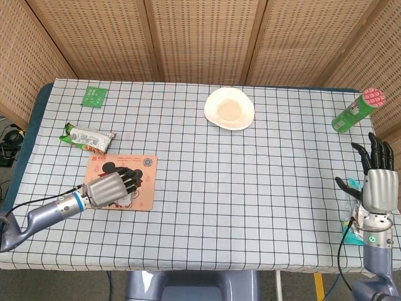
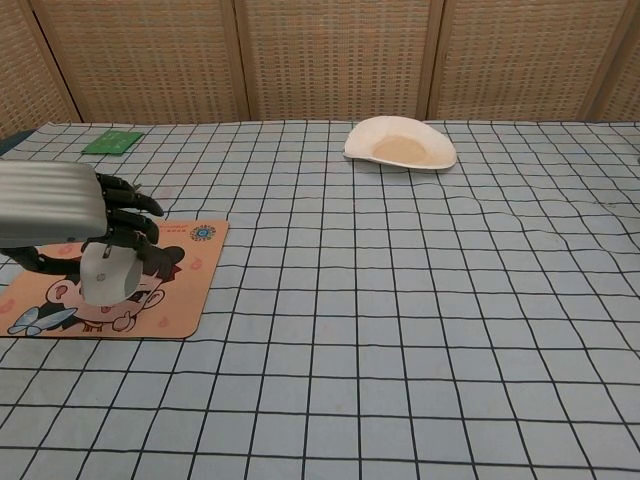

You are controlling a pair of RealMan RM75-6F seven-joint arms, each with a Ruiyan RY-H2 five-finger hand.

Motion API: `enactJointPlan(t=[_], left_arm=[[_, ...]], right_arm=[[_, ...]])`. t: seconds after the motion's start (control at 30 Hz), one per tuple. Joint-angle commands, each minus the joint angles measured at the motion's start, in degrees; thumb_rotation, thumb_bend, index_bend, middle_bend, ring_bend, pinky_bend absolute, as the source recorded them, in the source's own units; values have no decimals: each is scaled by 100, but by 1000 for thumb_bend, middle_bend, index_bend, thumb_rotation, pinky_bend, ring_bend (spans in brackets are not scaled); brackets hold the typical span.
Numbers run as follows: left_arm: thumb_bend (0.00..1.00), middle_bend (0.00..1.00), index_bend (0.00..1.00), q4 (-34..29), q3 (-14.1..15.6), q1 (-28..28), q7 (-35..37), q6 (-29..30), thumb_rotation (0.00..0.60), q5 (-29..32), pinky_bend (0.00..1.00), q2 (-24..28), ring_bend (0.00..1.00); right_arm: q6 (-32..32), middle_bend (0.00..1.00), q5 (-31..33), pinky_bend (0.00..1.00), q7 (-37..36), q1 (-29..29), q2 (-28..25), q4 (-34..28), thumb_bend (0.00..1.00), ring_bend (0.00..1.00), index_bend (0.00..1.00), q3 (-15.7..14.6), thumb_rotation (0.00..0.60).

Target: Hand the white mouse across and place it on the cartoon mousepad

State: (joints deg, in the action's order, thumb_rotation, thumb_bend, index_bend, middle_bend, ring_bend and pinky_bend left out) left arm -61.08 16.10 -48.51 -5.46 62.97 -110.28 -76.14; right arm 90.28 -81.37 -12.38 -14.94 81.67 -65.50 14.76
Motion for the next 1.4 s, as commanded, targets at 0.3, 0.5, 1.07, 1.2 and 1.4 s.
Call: enactJointPlan(t=[0.3, 0.5, 1.07, 1.2, 1.4], left_arm=[[446, 209, 429, 1152, 143, 253, 406, 218, 600, -207, 226, -485, 104], [446, 173, 401, 1608, 149, 203, 309, 148, 600, -311, 215, -788, 93], [341, 0, 0, 2216, 28, 158, 379, 439, 600, -295, 2, -1175, 0], [330, 0, 0, 2225, -28, 227, 449, 746, 600, -224, 0, -936, 0], [321, 0, 0, 1961, -314, 460, 555, 1079, 600, 161, 0, -720, 0]], right_arm=[[-9, 67, 8, 48, -14, -3, 7, 27, 119, 0, 234, 11, 600], [-16, 67, 36, 43, -97, 4, -18, 23, 119, 0, 234, 41, 600], [-8, 65, 22, 28, -113, 7, -21, 28, 119, 0, 234, 41, 600], [10, 65, -2, 28, -123, 7, -15, 19, 118, 0, 234, 31, 600], [16, 64, -35, 26, -123, 13, -34, -11, 119, 0, 234, 8, 600]])
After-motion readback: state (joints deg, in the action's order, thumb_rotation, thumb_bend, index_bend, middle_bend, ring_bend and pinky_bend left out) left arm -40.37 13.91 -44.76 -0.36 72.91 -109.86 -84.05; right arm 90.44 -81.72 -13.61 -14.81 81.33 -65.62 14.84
